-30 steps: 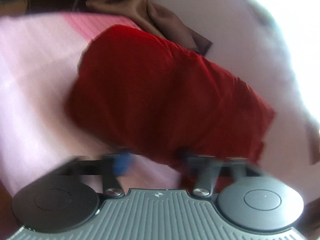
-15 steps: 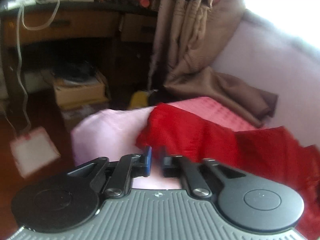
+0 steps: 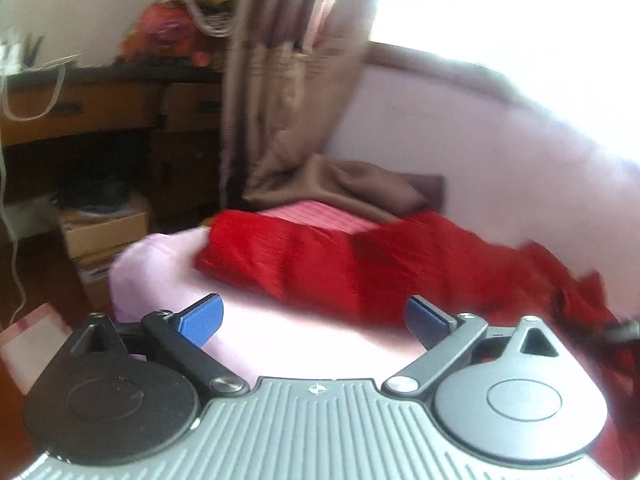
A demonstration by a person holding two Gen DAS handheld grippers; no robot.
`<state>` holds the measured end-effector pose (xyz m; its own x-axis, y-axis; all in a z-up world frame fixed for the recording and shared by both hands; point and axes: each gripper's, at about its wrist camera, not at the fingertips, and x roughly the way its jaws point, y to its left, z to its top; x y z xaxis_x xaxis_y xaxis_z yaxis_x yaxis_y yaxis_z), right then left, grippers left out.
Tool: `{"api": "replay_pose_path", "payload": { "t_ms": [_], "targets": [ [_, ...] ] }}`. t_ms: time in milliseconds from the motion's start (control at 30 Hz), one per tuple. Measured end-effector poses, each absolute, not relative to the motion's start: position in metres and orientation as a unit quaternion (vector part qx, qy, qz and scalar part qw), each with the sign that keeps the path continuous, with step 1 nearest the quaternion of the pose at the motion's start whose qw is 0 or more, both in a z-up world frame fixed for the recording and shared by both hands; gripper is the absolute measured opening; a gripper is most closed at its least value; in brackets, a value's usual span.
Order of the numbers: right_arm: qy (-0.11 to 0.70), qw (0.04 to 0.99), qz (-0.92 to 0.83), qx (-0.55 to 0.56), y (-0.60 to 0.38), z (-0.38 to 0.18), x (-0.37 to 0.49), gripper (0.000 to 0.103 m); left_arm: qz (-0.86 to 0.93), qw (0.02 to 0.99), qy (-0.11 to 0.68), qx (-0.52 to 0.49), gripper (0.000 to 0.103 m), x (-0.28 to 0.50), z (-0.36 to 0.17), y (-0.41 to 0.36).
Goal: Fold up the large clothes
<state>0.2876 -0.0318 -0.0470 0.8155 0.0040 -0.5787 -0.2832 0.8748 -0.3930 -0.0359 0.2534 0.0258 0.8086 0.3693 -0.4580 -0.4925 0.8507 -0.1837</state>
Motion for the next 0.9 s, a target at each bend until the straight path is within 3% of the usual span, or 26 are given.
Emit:
{"api": "replay_pose_path", "payload": {
  "t_ms": [33,233,367,667,733,800,867,900],
  "targets": [
    [0.289,0.929,0.072,-0.220,-0.048,-0.038,0.286,0.025,0.217,0.942,0.213,-0.141,0.096,-0.036,0.025,0.244],
    [0.199,0.971,-0.004,-0.136,-0.192,0.047,0.222,0.024,0.161,0.962,0.214,-0.049,0.100,-0.038,0.025,0.196],
    [0.188,0.972,-0.099,-0.103,-0.311,0.077,0.169,0.025,0.142,0.968,0.206,-0.028,0.100,-0.043,0.026,0.177],
    [0.299,0.928,-0.222,0.031,-0.495,-0.008,0.110,0.026,0.140,0.958,0.243,-0.063,0.102,-0.044,0.016,0.167],
    [0.316,0.913,-0.241,0.092,-0.521,-0.031,0.097,0.033,0.137,0.953,0.260,-0.076,0.102,-0.042,0.013,0.173],
    [0.309,0.908,-0.254,0.125,-0.530,-0.042,0.080,0.057,0.139,0.949,0.266,-0.094,0.102,-0.045,0.010,0.182],
    [0.272,0.921,-0.232,0.157,-0.522,-0.039,0.051,0.059,0.147,0.946,0.271,-0.104,0.102,-0.050,0.007,0.189],
    [0.254,0.931,-0.206,0.164,-0.512,-0.035,0.035,0.064,0.150,0.943,0.275,-0.109,0.102,-0.051,0.005,0.192]
  ]
}}
